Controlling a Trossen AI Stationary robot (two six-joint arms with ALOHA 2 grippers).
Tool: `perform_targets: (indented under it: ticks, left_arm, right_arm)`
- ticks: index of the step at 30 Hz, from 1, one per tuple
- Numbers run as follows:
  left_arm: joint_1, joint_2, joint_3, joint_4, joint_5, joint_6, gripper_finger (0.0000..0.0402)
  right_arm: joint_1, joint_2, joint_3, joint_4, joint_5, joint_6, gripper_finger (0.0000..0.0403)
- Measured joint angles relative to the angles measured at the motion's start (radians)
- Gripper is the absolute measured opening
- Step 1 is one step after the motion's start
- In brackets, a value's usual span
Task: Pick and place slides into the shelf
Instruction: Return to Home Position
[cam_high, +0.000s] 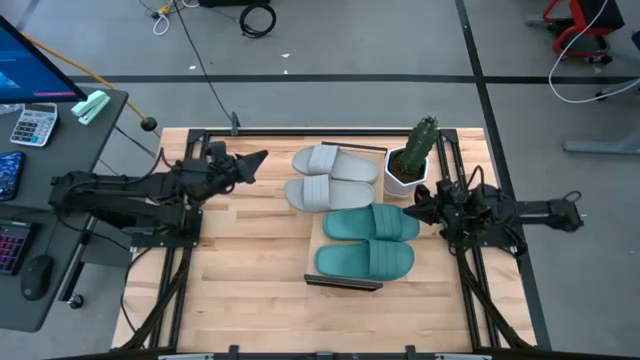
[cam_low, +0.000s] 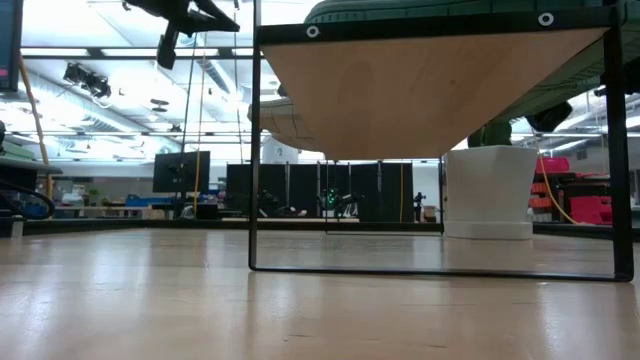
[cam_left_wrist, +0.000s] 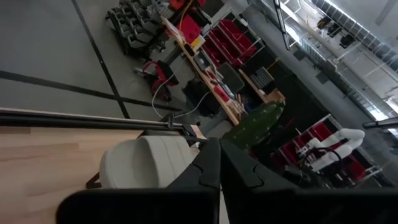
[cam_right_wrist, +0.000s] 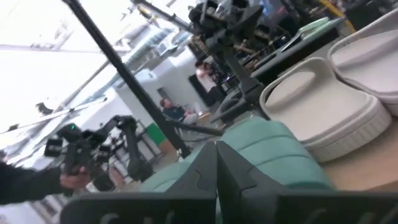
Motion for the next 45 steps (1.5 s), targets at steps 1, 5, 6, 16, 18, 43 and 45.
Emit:
perform_targets:
  ticks: [1, 5, 6, 16, 18, 43, 45]
  left_arm:
    - [0.004, 0.0, 0.0, 0.0, 0.0, 0.0, 0.0008]
    - [0.014, 0.0, 0.0, 0.001, 0.0, 0.001, 0.0021]
    - [0.015, 0.0, 0.0, 0.001, 0.0, 0.001, 0.0022]
    - [0.015, 0.0, 0.0, 0.0, 0.0, 0.013, 0.0005]
    - [0.017, 0.0, 0.0, -0.001, 0.001, 0.014, 0.0011]
    - [0.044, 0.0, 0.0, -0.002, 0.031, 0.026, 0.001]
    - [0.044, 0.0, 0.0, -0.002, 0.031, 0.026, 0.0005]
  right_arm:
    - [-0.035, 0.0, 0.0, -0.001, -0.048, 0.002, 0.0]
    - [-0.14, 0.0, 0.0, -0.003, -0.167, 0.026, 0.0]
    - [-0.153, 0.0, 0.0, 0.0, -0.185, 0.028, 0.0]
    - [-0.161, -0.069, 0.0, 0.013, -0.209, 0.019, 0.0]
    - [-0.161, -0.075, 0.002, 0.005, -0.214, 0.019, 0.0]
    - [-0.176, -0.076, 0.006, -0.196, -0.097, -0.32, 0.0004]
    - [-0.176, -0.076, 0.008, -0.212, -0.098, -0.328, 0.0003]
